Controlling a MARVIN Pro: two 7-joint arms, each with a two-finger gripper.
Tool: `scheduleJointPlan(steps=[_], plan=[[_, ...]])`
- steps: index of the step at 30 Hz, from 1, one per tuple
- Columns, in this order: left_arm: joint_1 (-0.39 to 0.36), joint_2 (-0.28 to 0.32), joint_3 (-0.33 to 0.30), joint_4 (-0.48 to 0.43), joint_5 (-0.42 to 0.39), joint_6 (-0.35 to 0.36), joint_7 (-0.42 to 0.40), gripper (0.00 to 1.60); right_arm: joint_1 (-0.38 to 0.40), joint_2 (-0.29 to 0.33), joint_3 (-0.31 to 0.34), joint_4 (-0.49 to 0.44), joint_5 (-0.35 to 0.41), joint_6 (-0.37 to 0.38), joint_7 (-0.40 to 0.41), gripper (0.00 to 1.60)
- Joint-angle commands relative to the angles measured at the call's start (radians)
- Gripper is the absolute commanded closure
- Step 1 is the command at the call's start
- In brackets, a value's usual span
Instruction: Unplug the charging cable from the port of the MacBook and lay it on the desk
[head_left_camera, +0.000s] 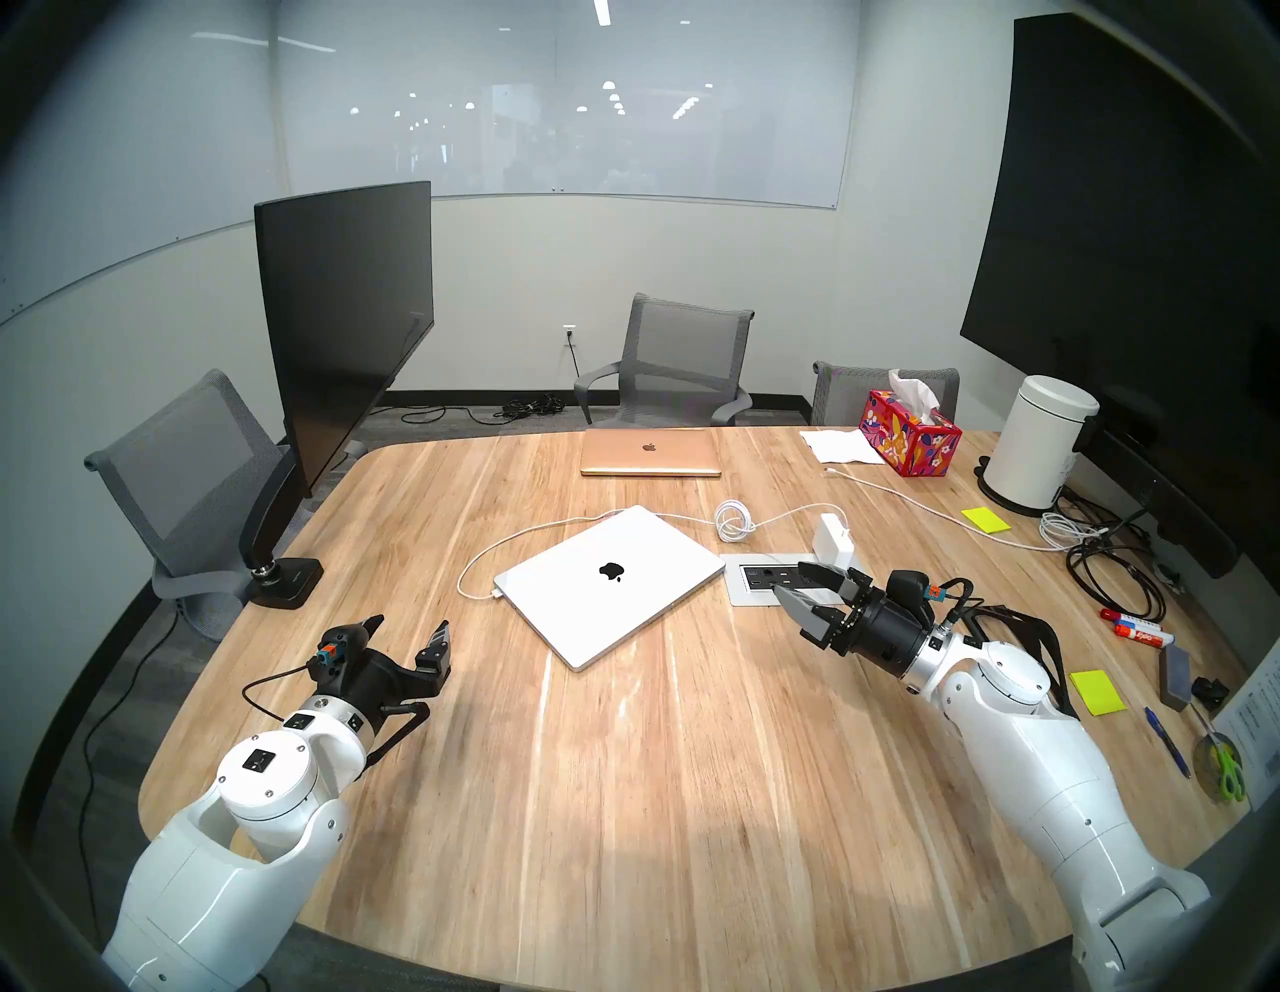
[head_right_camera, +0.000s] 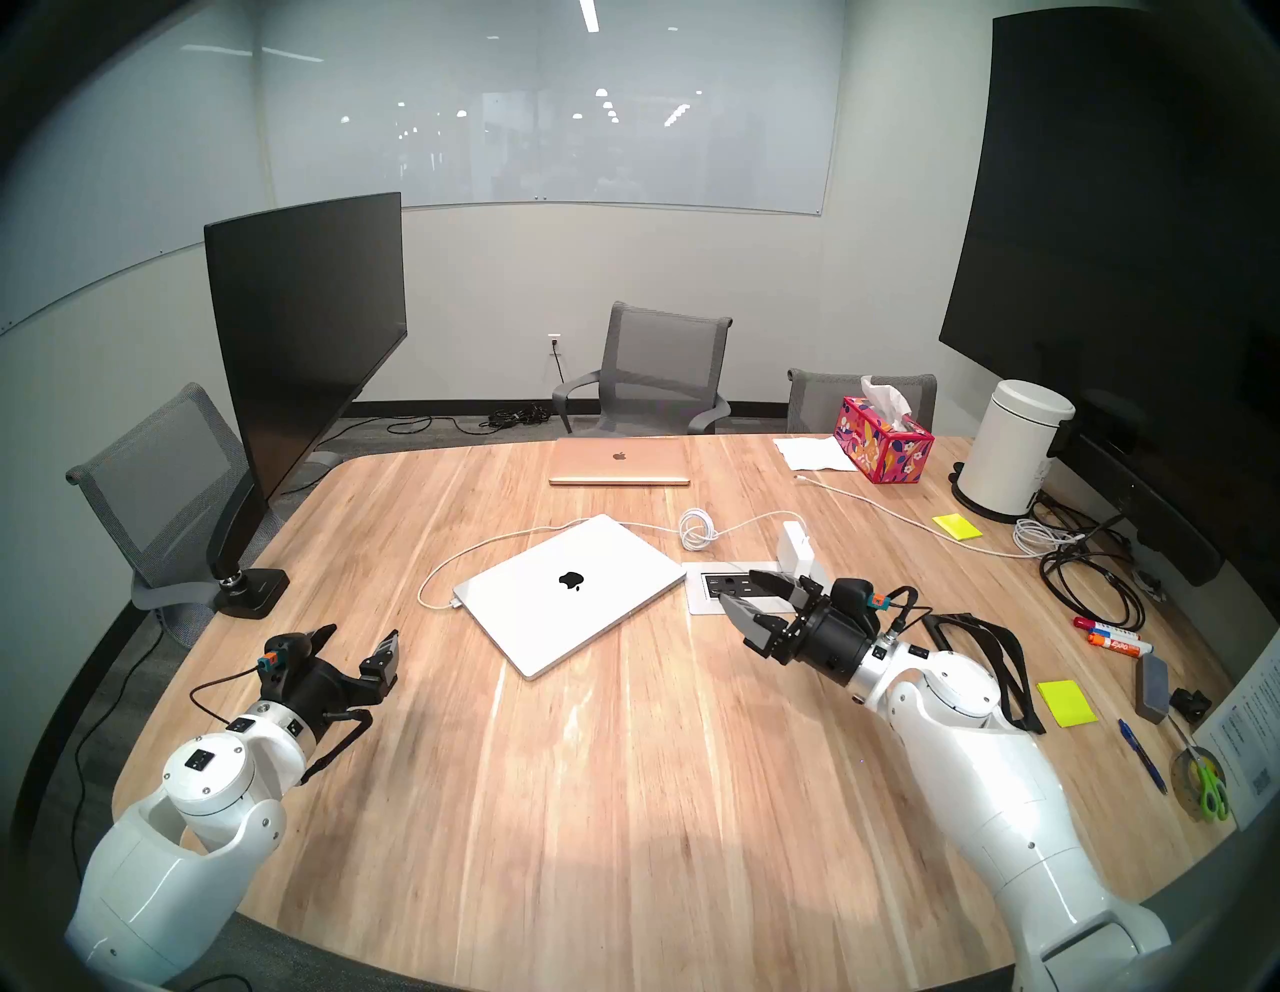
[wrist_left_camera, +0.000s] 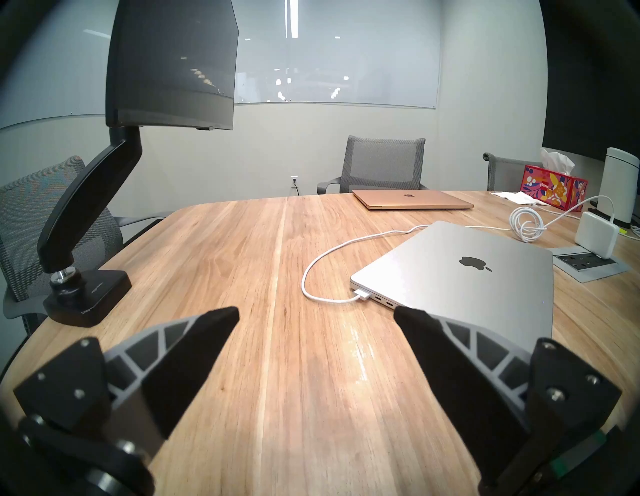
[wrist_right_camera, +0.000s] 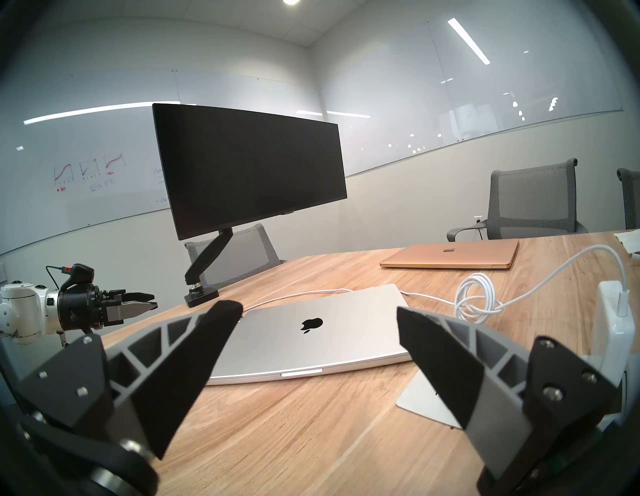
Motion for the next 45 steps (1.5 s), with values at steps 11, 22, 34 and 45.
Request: scheduleJointPlan(steps=[11, 22, 34, 45], plan=[[-0.007, 0.034, 0.014, -0.032, -0.011, 0.050, -0.036, 0.00, 0.007, 0.002, 0.006, -0.012, 0.002, 0.002, 0.000, 0.00], [-0.066, 0.114, 0.002, -0.026, -0.021, 0.145, -0.117, 0.00, 0.008, 0.002, 0.006, -0.011, 0.002, 0.001, 0.001, 0.00], [-0.192, 0.245, -0.010, 0.049, 0.005, 0.271, -0.243, 0.00, 0.009, 0.001, 0.006, -0.010, 0.001, 0.000, 0.002, 0.00], [-0.315, 0.330, 0.031, 0.139, 0.016, 0.329, -0.447, 0.00, 0.009, 0.001, 0.006, -0.009, 0.001, 0.000, 0.003, 0.00]])
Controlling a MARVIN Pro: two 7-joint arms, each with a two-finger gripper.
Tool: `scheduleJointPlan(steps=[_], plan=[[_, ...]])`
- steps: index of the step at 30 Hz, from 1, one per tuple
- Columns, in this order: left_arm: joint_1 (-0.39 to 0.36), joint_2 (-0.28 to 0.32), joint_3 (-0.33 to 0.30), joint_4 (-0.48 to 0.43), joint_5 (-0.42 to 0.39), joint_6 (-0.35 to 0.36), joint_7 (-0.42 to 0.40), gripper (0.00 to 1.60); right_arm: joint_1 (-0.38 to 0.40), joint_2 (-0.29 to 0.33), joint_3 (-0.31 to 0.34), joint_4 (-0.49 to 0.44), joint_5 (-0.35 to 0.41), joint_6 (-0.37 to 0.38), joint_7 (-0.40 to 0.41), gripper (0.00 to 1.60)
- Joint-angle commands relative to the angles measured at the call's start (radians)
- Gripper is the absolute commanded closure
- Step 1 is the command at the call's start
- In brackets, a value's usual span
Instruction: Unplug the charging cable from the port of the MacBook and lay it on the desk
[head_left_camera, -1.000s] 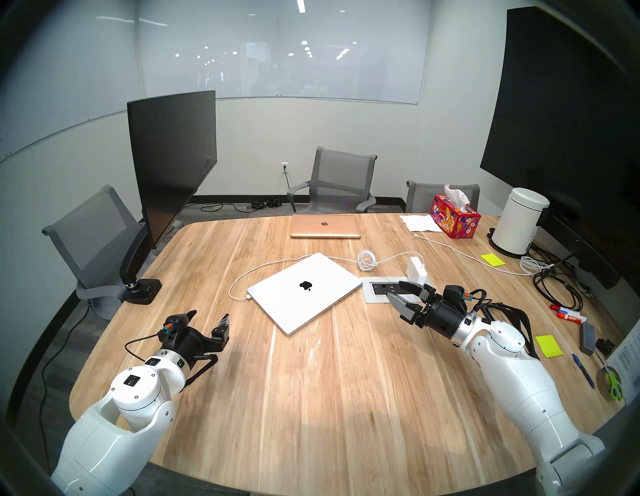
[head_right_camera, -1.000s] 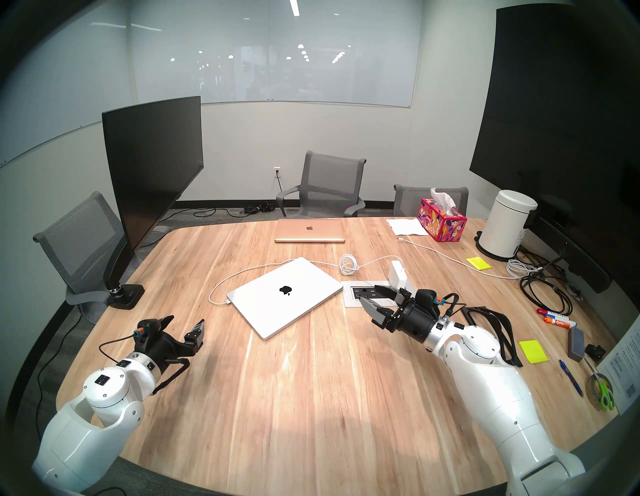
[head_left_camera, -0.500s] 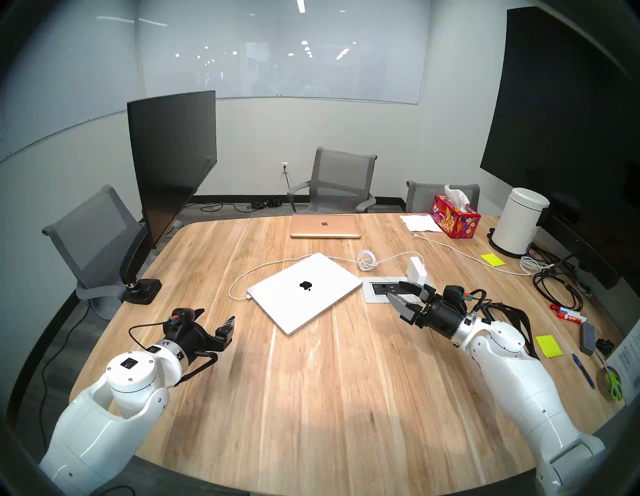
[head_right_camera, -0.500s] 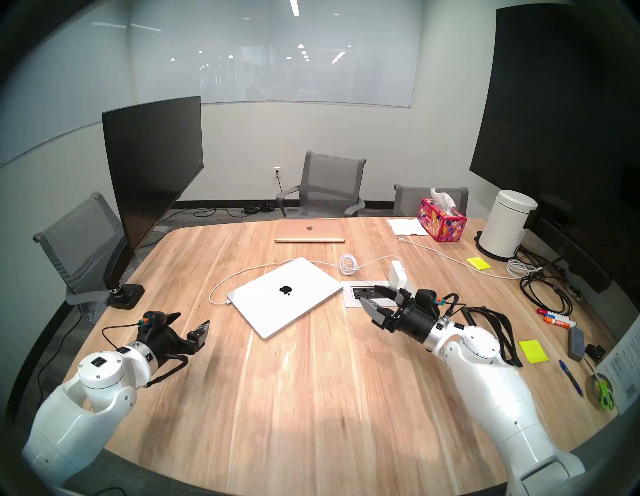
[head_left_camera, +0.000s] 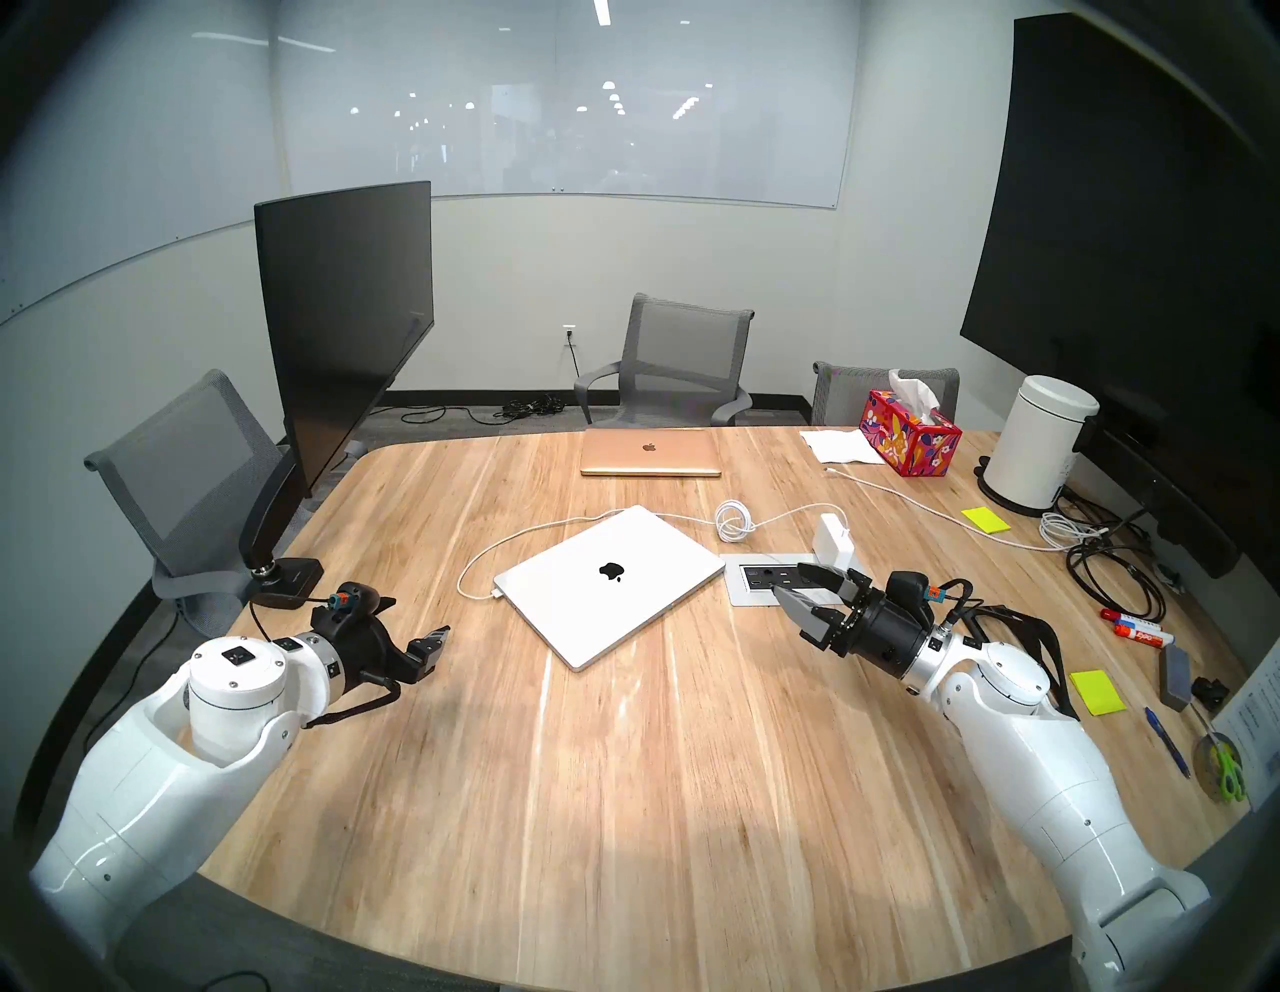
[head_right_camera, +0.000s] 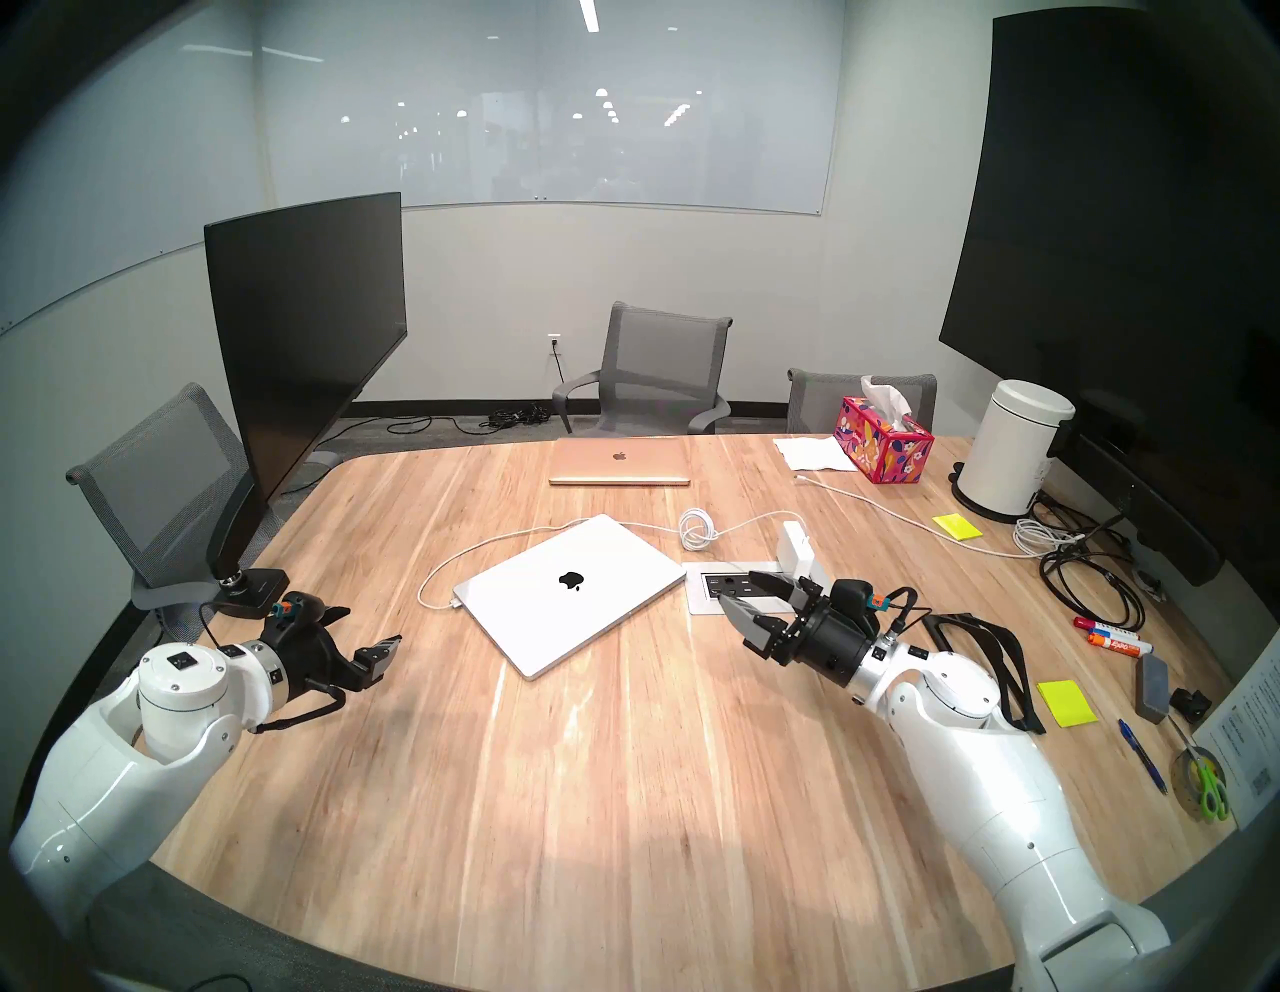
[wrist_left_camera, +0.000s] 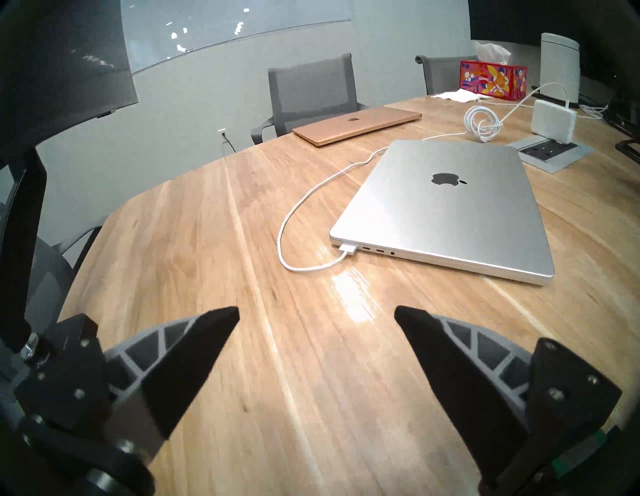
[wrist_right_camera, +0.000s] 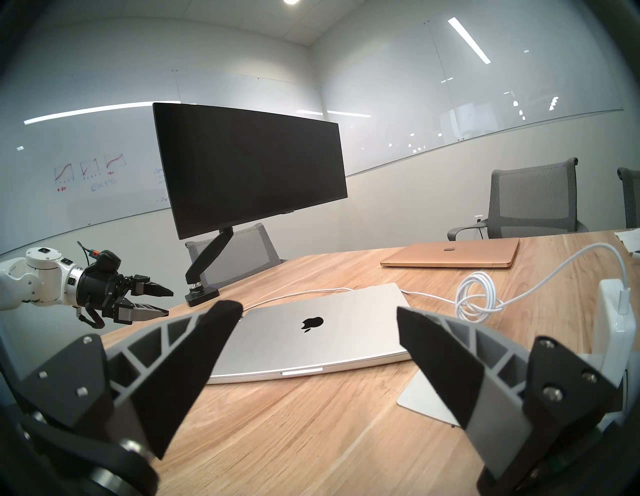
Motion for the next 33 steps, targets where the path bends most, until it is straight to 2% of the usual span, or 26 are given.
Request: scheduleJointPlan(steps=[1, 4, 10, 23, 26, 33], plan=[[-0.116, 0.075, 0.016, 0.032, -0.003, 0.010, -0.122, 0.00, 0.009, 0.002, 0.006, -0.012, 0.003, 0.001, 0.000, 0.00], [-0.150, 0.103, 0.042, 0.060, 0.015, -0.007, -0.185, 0.00, 0.009, 0.002, 0.006, -0.012, 0.003, 0.000, 0.000, 0.00], [-0.216, 0.106, 0.081, 0.129, 0.059, -0.034, -0.287, 0.00, 0.009, 0.002, 0.006, -0.011, 0.002, 0.000, 0.000, 0.00], [-0.340, 0.053, 0.115, 0.209, 0.129, -0.028, -0.385, 0.00, 0.010, 0.001, 0.006, -0.010, 0.002, 0.000, 0.002, 0.00], [-0.391, 0.033, 0.141, 0.246, 0.149, -0.035, -0.444, 0.00, 0.010, 0.001, 0.006, -0.010, 0.002, 0.000, 0.002, 0.00], [-0.445, -0.004, 0.155, 0.299, 0.156, -0.034, -0.541, 0.00, 0.010, 0.001, 0.007, -0.010, 0.002, 0.000, 0.002, 0.00]])
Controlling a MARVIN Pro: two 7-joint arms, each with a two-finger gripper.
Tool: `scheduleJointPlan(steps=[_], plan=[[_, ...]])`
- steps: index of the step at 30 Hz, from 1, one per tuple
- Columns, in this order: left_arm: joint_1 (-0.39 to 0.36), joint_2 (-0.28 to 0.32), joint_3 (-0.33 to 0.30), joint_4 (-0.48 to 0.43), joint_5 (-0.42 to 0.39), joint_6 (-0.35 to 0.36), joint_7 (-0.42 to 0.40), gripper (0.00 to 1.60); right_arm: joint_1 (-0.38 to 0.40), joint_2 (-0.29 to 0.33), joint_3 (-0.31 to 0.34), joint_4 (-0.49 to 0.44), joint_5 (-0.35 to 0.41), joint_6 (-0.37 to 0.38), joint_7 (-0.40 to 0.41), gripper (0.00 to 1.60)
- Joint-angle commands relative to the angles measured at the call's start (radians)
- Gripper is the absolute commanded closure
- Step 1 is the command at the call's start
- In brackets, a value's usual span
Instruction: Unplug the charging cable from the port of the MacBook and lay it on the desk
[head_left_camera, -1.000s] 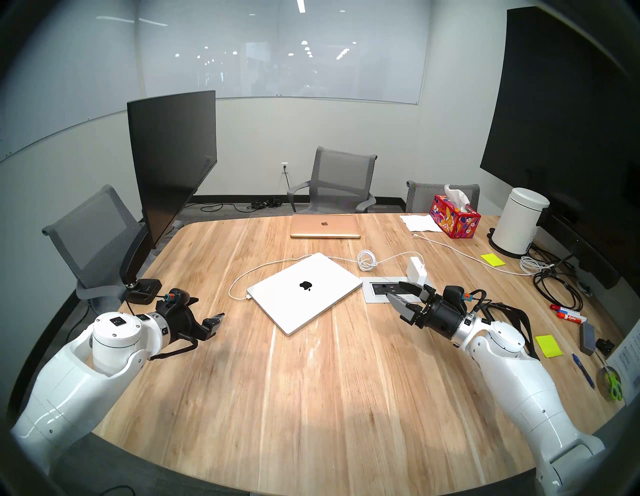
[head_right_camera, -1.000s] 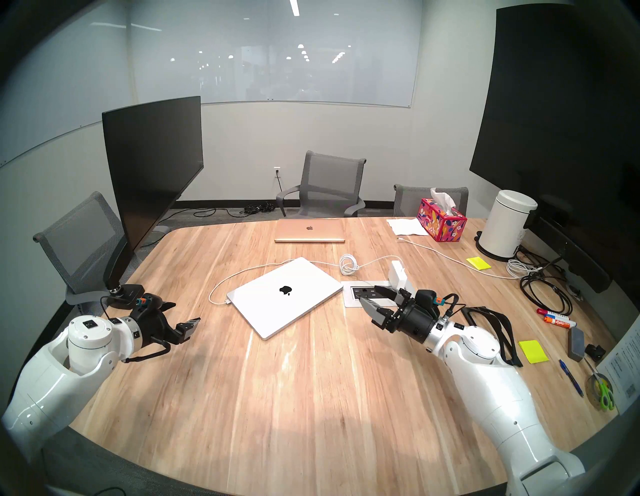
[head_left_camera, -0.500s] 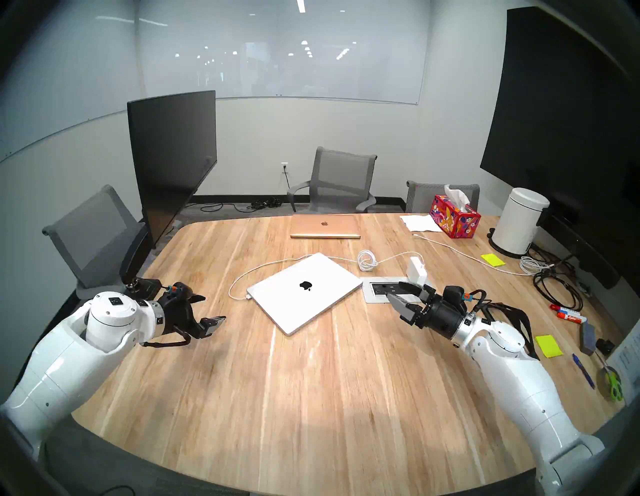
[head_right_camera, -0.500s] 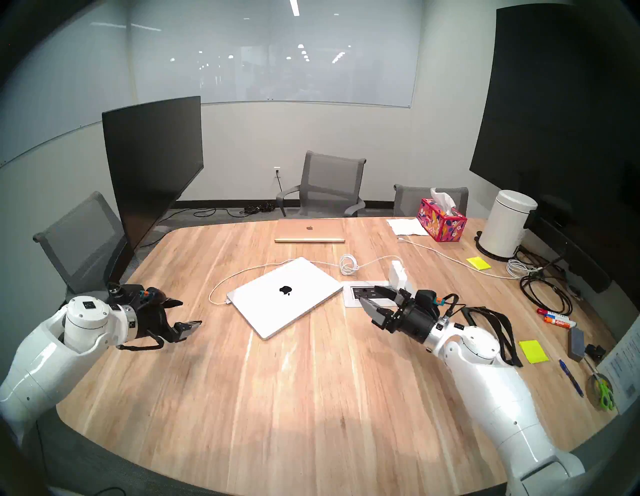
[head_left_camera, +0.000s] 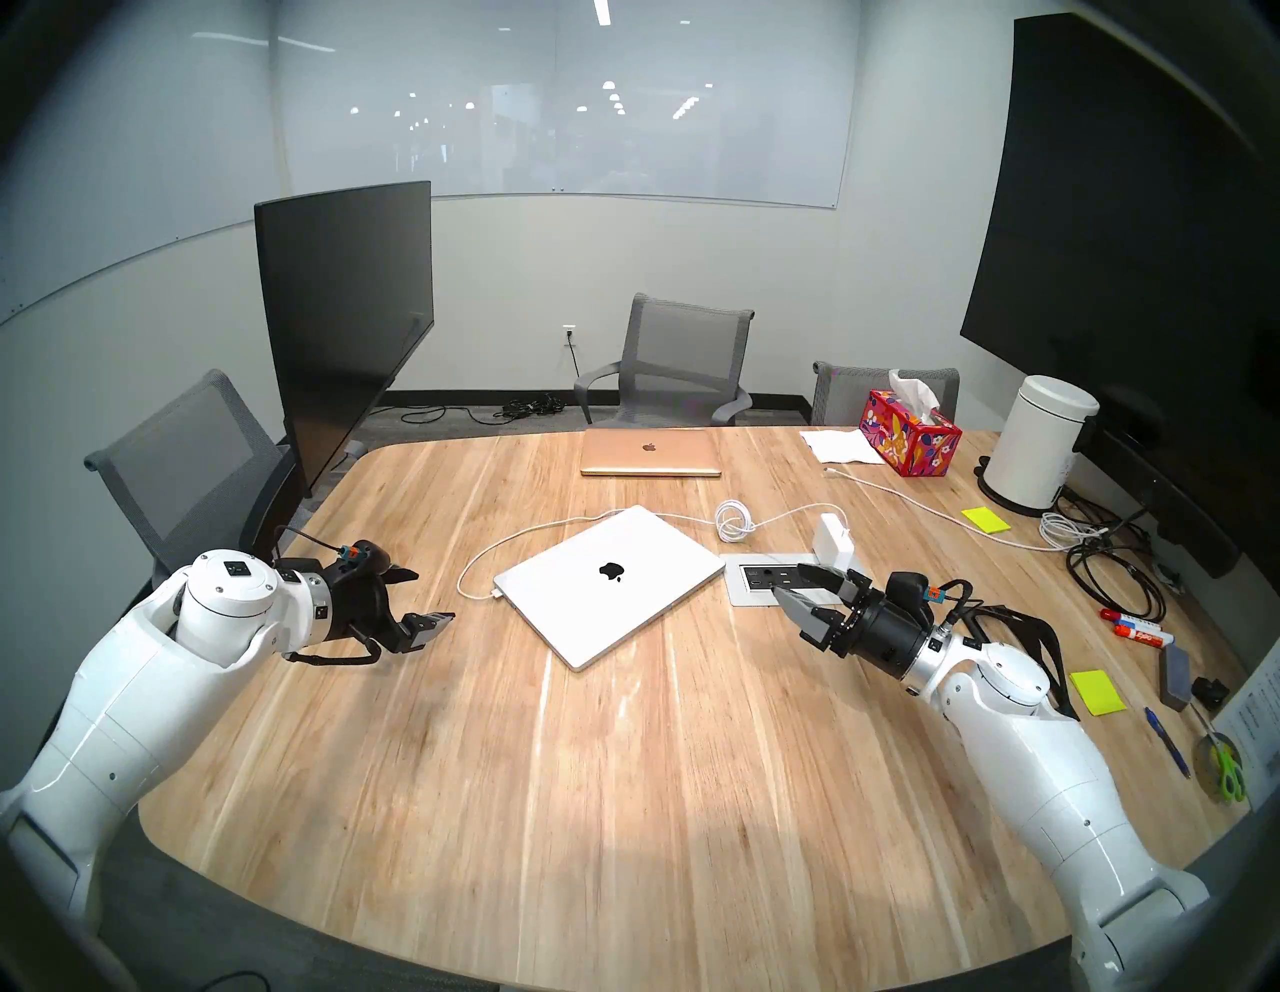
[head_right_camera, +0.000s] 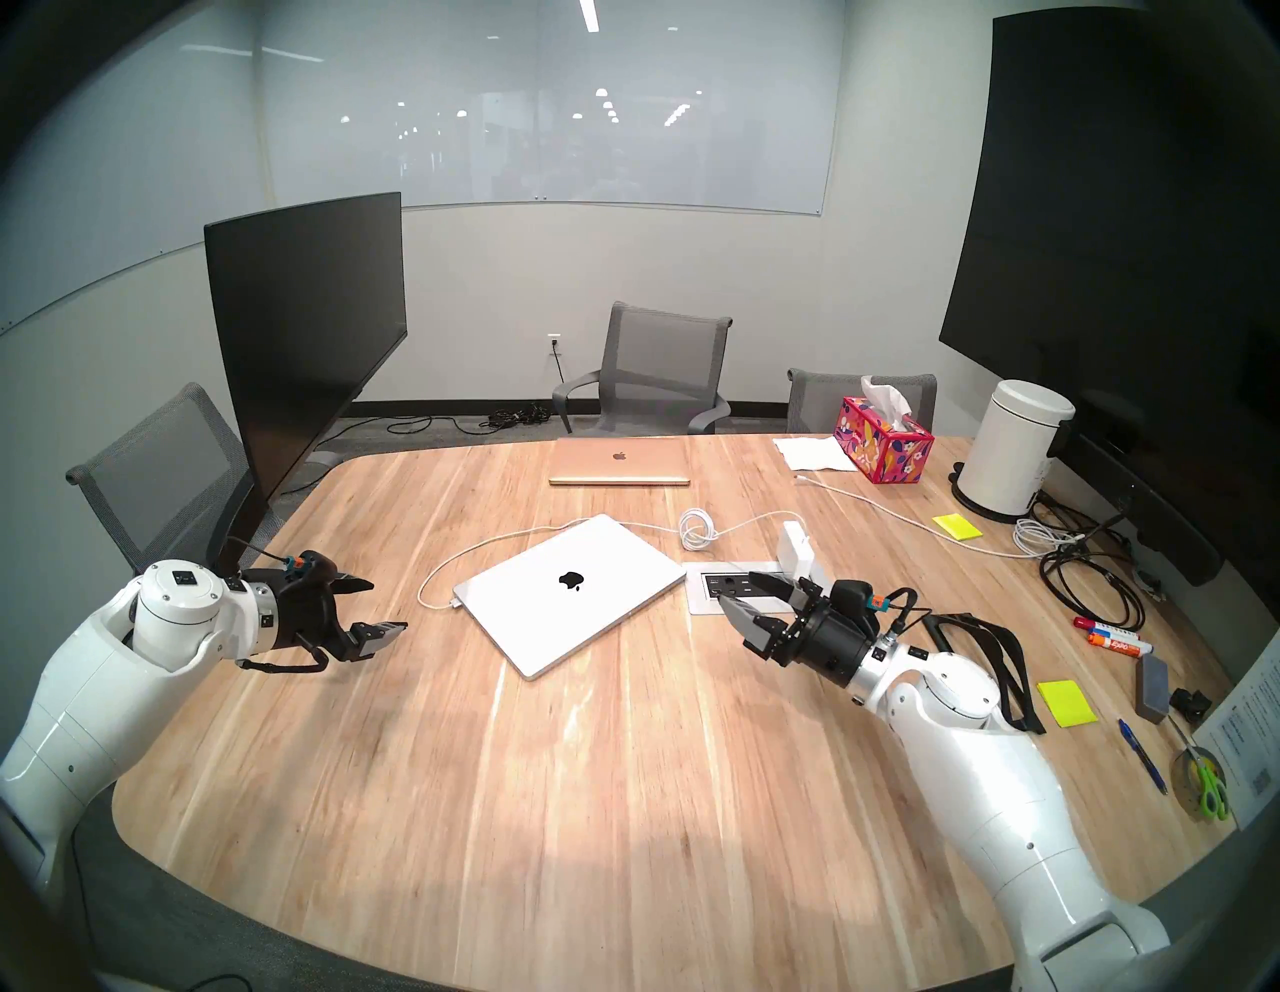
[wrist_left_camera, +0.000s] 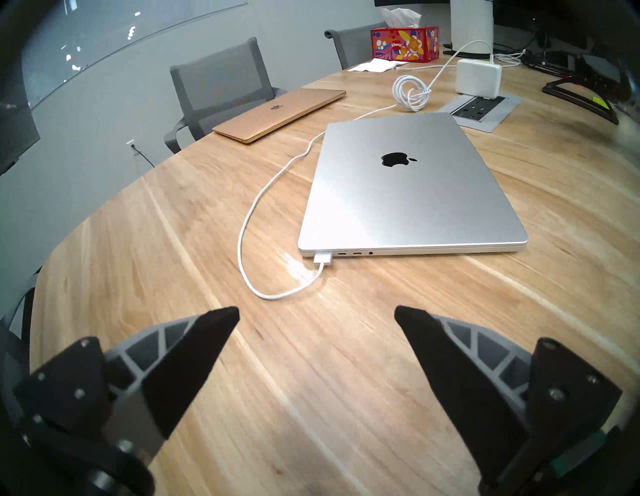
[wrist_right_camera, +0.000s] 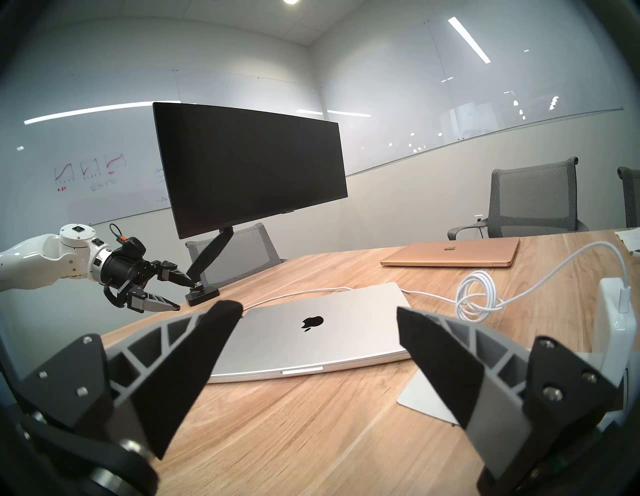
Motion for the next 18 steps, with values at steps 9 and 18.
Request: scheduleJointPlan(steps=[9, 18], plan=[[-0.196, -0.112, 0.052, 0.137, 0.088, 0.002, -0.143, 0.00, 0.010, 0.002, 0.006, -0.012, 0.003, 0.000, 0.000, 0.00], [-0.284, -0.176, 0.086, 0.236, 0.174, 0.012, -0.185, 0.00, 0.010, 0.001, 0.007, -0.012, 0.002, 0.000, 0.000, 0.00]])
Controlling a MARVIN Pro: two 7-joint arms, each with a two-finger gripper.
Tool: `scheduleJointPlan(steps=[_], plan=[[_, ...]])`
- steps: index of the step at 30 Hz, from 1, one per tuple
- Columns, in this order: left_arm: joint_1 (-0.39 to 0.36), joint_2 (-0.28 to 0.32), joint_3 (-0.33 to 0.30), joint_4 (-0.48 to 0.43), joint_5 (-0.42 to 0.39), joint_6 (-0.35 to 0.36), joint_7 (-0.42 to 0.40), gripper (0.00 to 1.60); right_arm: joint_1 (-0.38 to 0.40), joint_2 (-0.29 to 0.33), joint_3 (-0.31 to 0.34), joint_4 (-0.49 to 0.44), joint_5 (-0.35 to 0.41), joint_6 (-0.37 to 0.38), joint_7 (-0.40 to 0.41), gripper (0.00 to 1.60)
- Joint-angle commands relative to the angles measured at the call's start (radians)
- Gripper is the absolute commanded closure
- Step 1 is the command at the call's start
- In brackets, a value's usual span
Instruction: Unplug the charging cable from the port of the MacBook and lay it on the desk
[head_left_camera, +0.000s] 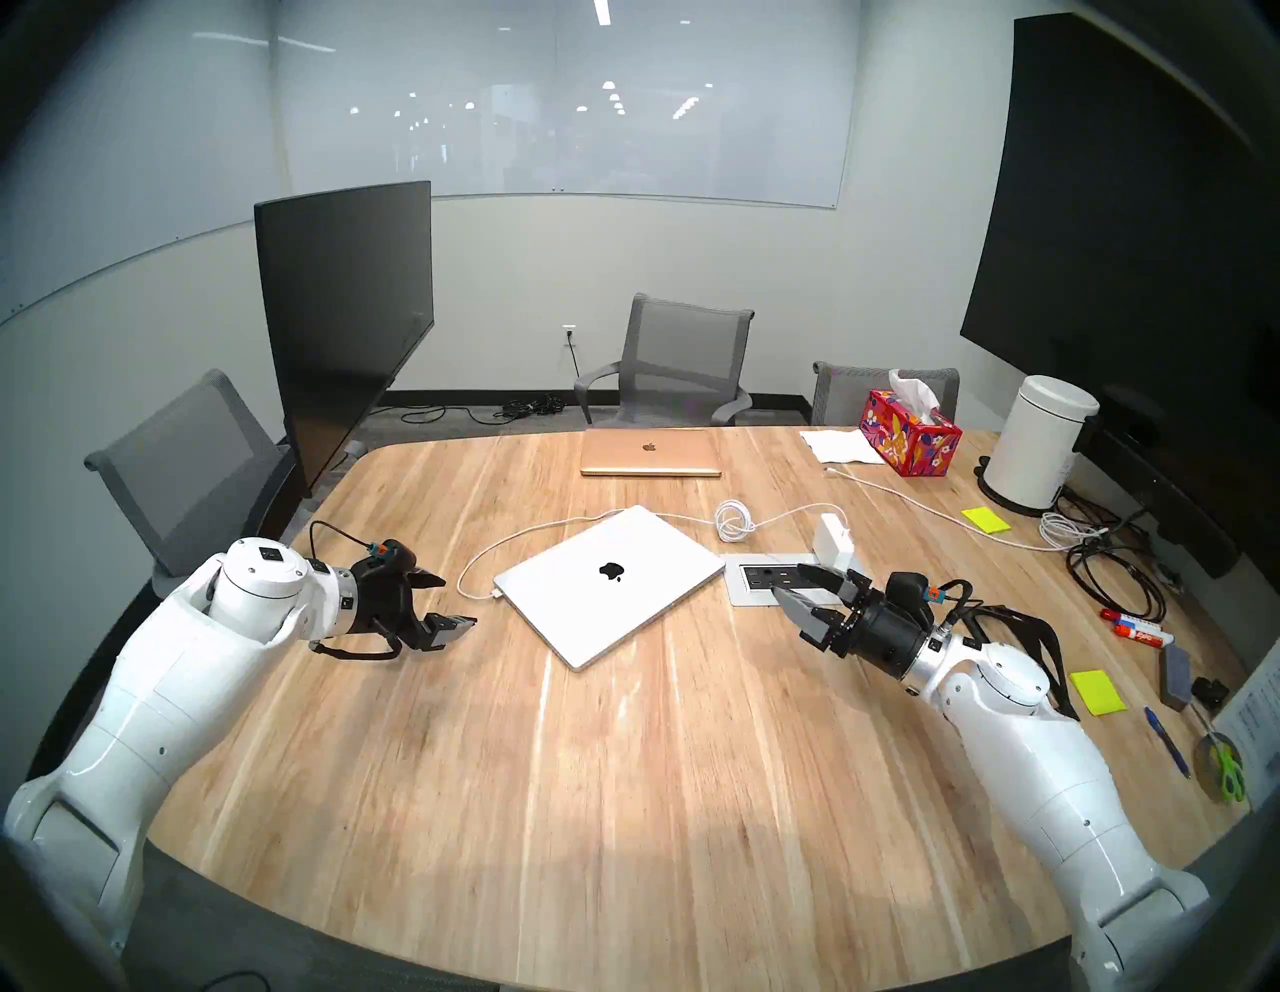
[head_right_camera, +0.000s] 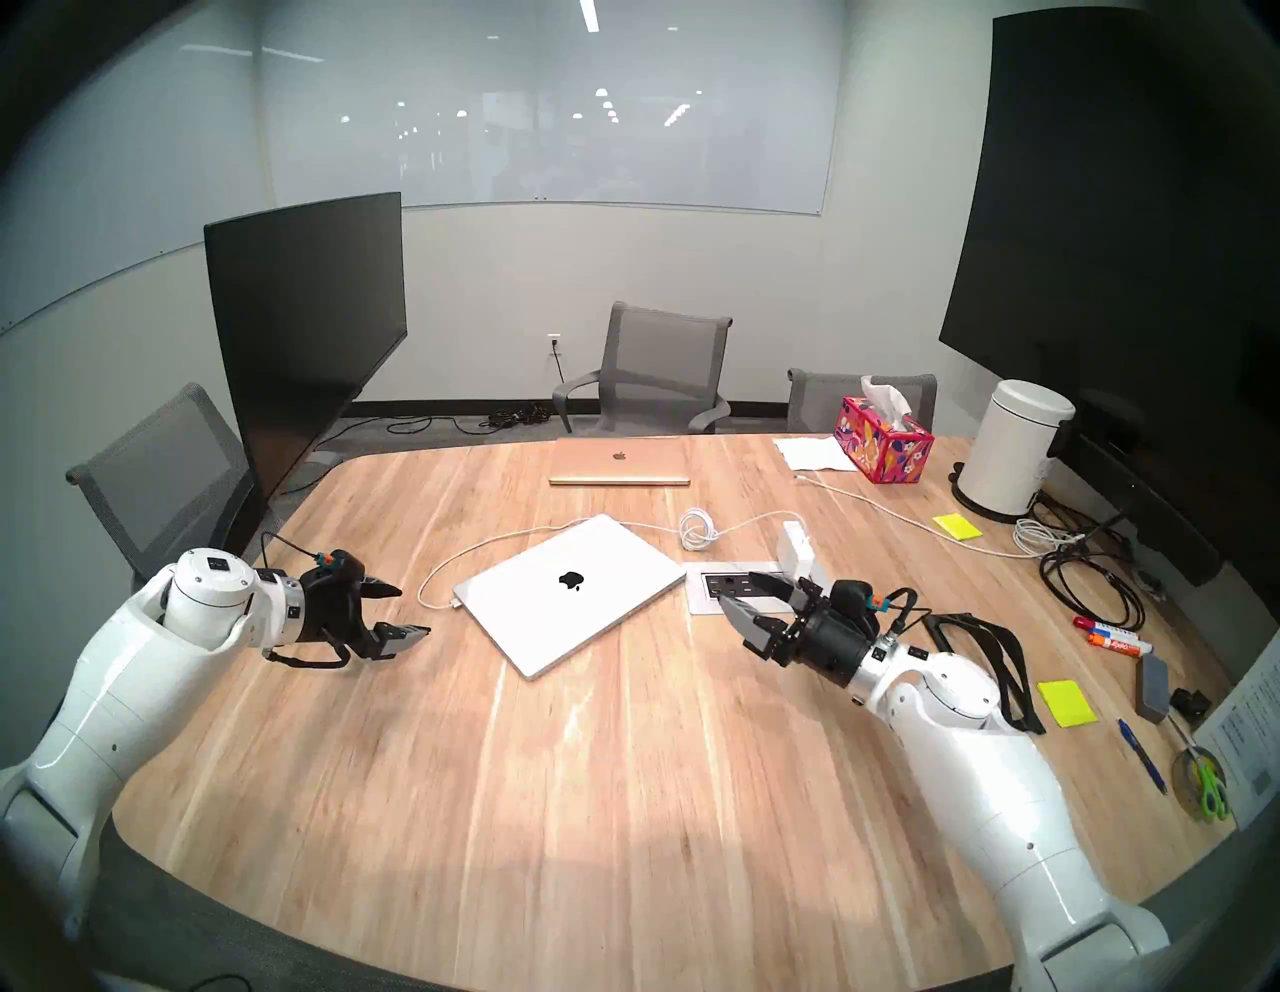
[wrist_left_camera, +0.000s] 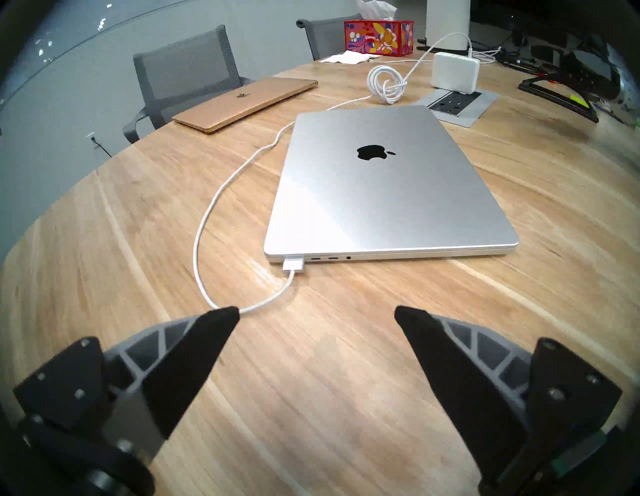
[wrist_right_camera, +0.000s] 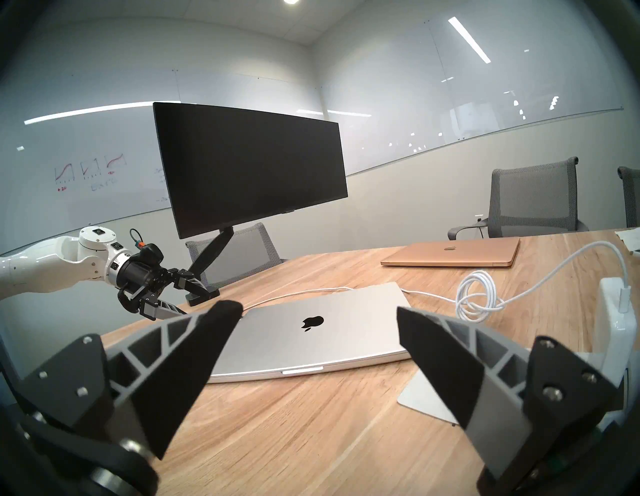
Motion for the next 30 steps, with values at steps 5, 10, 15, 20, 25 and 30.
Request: scheduleJointPlan(steps=[5, 10, 15, 20, 25, 30], plan=[[-0.158, -0.086, 0.024, 0.098, 0.088, 0.017, -0.057, 0.00, 0.010, 0.002, 0.006, -0.013, 0.003, 0.000, -0.001, 0.00], [-0.204, -0.113, 0.037, 0.157, 0.131, 0.019, -0.085, 0.00, 0.010, 0.002, 0.006, -0.013, 0.003, 0.000, 0.000, 0.00], [-0.251, -0.137, 0.055, 0.225, 0.173, 0.007, -0.120, 0.00, 0.010, 0.002, 0.007, -0.013, 0.002, 0.000, 0.000, 0.00], [-0.305, -0.160, 0.077, 0.302, 0.205, -0.015, -0.163, 0.00, 0.010, 0.002, 0.007, -0.013, 0.002, 0.001, 0.000, 0.00], [-0.347, -0.185, 0.089, 0.374, 0.233, -0.045, -0.195, 0.00, 0.010, 0.002, 0.007, -0.013, 0.002, 0.001, 0.000, 0.00], [-0.400, -0.208, 0.111, 0.459, 0.254, -0.075, -0.224, 0.00, 0.010, 0.001, 0.007, -0.013, 0.002, 0.001, 0.000, 0.00]])
